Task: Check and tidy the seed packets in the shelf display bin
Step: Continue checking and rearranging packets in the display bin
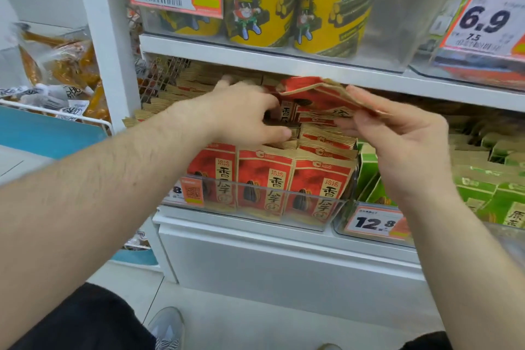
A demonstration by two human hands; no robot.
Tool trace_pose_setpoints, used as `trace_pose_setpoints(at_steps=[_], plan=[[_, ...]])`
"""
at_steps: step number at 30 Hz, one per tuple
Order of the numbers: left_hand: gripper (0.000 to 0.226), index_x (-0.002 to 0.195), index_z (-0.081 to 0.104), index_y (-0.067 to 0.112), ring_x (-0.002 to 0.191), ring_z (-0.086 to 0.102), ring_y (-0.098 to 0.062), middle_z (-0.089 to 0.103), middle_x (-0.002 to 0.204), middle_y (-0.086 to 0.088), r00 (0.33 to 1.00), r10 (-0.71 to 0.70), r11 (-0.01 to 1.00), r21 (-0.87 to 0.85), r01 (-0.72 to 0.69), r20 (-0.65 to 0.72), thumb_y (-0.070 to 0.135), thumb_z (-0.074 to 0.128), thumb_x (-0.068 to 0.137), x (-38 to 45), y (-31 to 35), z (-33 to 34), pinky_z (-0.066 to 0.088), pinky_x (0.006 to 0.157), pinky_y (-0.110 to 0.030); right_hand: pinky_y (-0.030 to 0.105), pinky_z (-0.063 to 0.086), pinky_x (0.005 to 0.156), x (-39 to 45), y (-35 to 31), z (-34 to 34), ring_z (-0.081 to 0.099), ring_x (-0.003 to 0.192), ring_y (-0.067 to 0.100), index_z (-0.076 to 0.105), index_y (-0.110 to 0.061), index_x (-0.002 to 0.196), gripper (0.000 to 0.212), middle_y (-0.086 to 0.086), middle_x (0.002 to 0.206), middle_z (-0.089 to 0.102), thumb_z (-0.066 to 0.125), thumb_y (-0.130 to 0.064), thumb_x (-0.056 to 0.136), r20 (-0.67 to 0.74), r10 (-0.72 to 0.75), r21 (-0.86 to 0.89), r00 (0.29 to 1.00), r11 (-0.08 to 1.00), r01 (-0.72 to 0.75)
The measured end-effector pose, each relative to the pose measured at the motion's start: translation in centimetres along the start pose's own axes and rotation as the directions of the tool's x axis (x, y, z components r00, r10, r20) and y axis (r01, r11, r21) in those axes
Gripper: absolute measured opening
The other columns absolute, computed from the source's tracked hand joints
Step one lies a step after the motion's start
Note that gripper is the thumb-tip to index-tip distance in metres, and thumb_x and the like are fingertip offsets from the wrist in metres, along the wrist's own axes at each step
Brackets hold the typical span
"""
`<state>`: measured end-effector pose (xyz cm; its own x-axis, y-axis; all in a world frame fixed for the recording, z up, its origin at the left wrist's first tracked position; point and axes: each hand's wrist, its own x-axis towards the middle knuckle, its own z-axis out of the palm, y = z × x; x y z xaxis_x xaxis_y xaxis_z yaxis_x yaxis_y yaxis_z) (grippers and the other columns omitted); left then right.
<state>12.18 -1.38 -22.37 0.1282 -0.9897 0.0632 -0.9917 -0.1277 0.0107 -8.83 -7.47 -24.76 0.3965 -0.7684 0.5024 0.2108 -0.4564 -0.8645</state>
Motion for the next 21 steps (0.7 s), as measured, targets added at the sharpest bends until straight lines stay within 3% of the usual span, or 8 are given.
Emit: trace_pose_setpoints(at_steps=[2,5,7,13,16,19,21], plan=[[0.048,0.105,0.057,0.032,0.11,0.051,-0.025,0.058,0.099,0.004,0.994,-0.021,0.999,-0.027,0.024,0.106,0.071,0.035,0.089,1.1,-0.1,-0.2,0.019,0.113,-0.052,0.031,0.057,0.086,0.5,0.7,0.3,0.072,0.094,0.019,0.07,-0.015,0.11,0.027,-0.002,0.106,0.074,0.064,0.0,0.089,0.02,0.035,-0.05,0.999,0.998,-0.033],[0.065,0.128,0.054,0.029,0.113,0.055,-0.024,0.061,0.123,-0.001,0.984,-0.032,0.995,-0.086,0.048,0.176,0.075,0.036,0.086,2.5,-0.2,0.0,0.038,0.103,-0.041,0.041,0.054,0.095,1.3,1.8,0.4,0.069,0.106,0.017,0.072,-0.027,0.104,0.027,0.0,0.111,0.073,0.066,-0.005,0.089,0.043,0.063,-0.11,0.997,0.992,-0.058],[0.07,0.136,0.049,0.028,0.118,0.053,-0.024,0.057,0.135,-0.001,0.979,-0.035,0.995,-0.087,0.053,0.201,0.075,0.037,0.086,3.1,-0.2,0.2,0.041,0.1,-0.036,0.043,0.051,0.098,1.9,2.4,0.3,0.067,0.109,0.016,0.072,-0.032,0.103,0.028,0.001,0.112,0.072,0.067,-0.008,0.089,0.056,0.074,-0.128,0.996,0.99,-0.066],[0.068,0.141,0.048,0.033,0.133,0.044,-0.022,0.049,0.146,0.003,0.939,-0.033,0.993,-0.096,0.07,0.341,0.073,0.028,0.09,3.8,0.5,0.2,0.026,0.115,-0.04,0.042,0.05,0.1,2.9,3.4,0.6,0.065,0.109,0.01,0.072,-0.036,0.105,0.025,-0.002,0.109,0.073,0.067,-0.016,0.091,0.116,0.141,-0.191,0.983,0.975,-0.118],[0.072,0.14,0.049,0.03,0.136,0.041,-0.021,0.047,0.148,0.002,0.939,-0.048,0.996,-0.053,0.07,0.339,0.074,0.024,0.09,3.9,0.5,0.2,0.02,0.118,-0.043,0.041,0.051,0.1,3.4,3.0,1.2,0.066,0.108,0.009,0.071,-0.03,0.111,0.024,-0.003,0.109,0.073,0.065,-0.015,0.092,0.134,0.14,-0.226,0.981,0.968,-0.107],[0.07,0.139,0.052,0.029,0.139,0.037,-0.019,0.048,0.147,0.004,0.951,-0.04,0.999,0.007,0.04,0.307,0.07,0.019,0.093,3.7,0.2,0.4,0.011,0.119,-0.05,0.045,0.052,0.097,4.4,2.5,1.5,0.068,0.103,0.013,0.071,-0.033,0.101,0.022,-0.005,0.103,0.074,0.061,-0.015,0.094,0.183,0.149,-0.266,0.972,0.959,-0.097],[0.06,0.125,0.059,0.031,0.134,0.042,-0.02,0.055,0.139,0.006,0.968,-0.004,1.0,0.031,-0.004,0.251,0.064,0.018,0.097,3.0,0.0,0.4,0.006,0.116,-0.056,0.048,0.052,0.095,5.2,2.6,1.8,0.068,0.101,0.015,0.07,-0.032,0.1,0.018,-0.004,0.101,0.074,0.056,-0.022,0.096,0.236,0.198,-0.36,0.951,0.927,-0.104]])
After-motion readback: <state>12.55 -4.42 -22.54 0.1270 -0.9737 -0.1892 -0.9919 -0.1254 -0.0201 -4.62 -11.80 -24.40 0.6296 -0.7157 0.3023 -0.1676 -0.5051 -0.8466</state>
